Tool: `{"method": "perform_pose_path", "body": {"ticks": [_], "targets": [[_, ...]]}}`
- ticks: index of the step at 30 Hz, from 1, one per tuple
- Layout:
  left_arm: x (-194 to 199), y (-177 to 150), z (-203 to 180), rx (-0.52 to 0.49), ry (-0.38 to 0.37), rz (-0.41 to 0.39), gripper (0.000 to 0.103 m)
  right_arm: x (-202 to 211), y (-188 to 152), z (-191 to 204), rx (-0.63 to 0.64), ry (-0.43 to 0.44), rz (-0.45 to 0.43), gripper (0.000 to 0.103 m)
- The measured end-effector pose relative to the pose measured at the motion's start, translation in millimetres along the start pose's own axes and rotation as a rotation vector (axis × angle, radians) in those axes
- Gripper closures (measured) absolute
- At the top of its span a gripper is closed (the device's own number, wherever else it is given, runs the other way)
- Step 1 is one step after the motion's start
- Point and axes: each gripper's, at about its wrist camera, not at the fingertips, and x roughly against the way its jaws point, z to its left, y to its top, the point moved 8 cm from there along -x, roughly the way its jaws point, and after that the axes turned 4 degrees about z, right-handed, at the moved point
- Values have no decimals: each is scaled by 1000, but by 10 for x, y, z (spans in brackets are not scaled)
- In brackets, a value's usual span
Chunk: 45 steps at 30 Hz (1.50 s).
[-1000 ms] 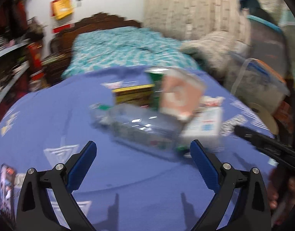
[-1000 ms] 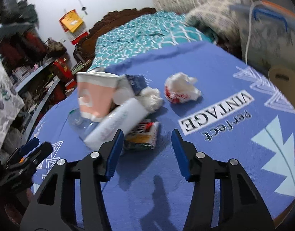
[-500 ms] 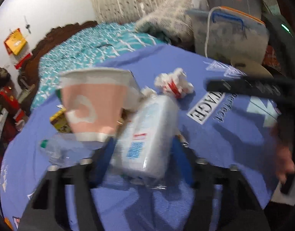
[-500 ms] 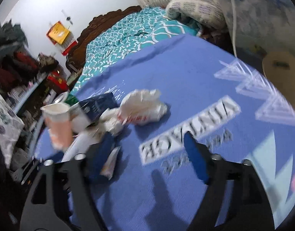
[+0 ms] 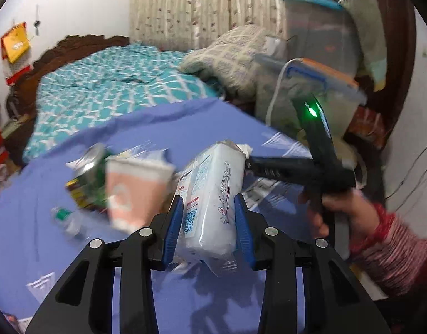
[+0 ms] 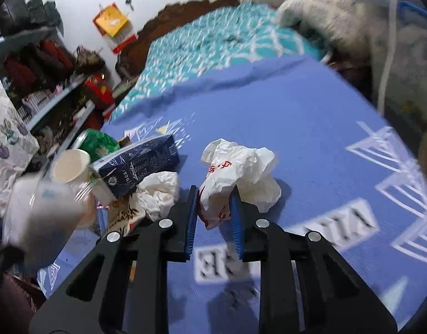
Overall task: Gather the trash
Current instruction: 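Grasp the white tissue pack with the left tool while the right tool grasps crumpled tissue, then carry both items to the beige bin and open both tools, then grasp the pink paper cup with the right tool while the left tool grasps the plastic bottle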
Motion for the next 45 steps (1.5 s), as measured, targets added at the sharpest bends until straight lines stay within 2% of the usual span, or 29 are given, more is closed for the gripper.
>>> {"method": "perform_pose_path", "body": {"ticks": [5, 11, 14, 17, 19, 20, 21, 23, 24, 26, 28, 32, 35, 38, 41, 44, 45], "targets": [[-354, 308, -432, -55, -123, 21, 68, 656, -101, -611, -93, -64, -117, 78], [-1217, 747, -1409, -153, -306, 125, 69, 1432, -268, -1808, -321, -211, -250, 78], [-1659, 955, -1954, -174, -405, 194, 69, 1602, -366, -2243, -409, -254, -269, 78], [-1990, 1135, -2397, -204, -437, 216, 69, 1620, -424, -2505, -452, -278, -257, 77], [-2190, 1204, -2634, -216, -451, 243, 65, 1577, -441, -2595, -463, -281, -234, 75], [-2302, 1212, -2717, -215, -439, 262, 55, 1557, -447, -2632, -467, -283, -227, 69], [-2360, 1212, -2748, -213, -428, 279, 41, 1556, -467, -2676, -475, -284, -226, 49], [-2455, 1187, -2768, -217, -389, 285, 36, 1602, -449, -2685, -490, -293, -270, 21], [-2477, 1175, -2784, -226, -377, 287, 36, 1668, -445, -2691, -485, -303, -300, 21], [-2420, 1149, -2738, -217, -371, 281, 36, 1772, -449, -2660, -463, -328, -325, 23], [-2266, 1131, -2623, -207, -357, 251, 36, 1831, -449, -2623, -466, -317, -344, 26], [-1772, 965, -2263, -195, -334, 175, 36, 1862, -416, -2381, -464, -252, -372, 39], [-1387, 739, -1894, -176, -309, 127, 36, 1738, -378, -2079, -430, -189, -353, 48], [-1011, 392, -1427, -154, -263, 96, 36, 1467, -331, -1660, -385, -93, -299, 53], [-726, 100, -922, -97, -204, 87, 36, 1144, -308, -1114, -332, 23, -230, 54], [-444, -204, -315, -5, -121, 83, 36, 778, -311, -385, -254, 169, -141, 50], [-340, -325, -51, 50, -91, 85, 36, 686, -320, -184, -230, 200, -118, 43]]}}
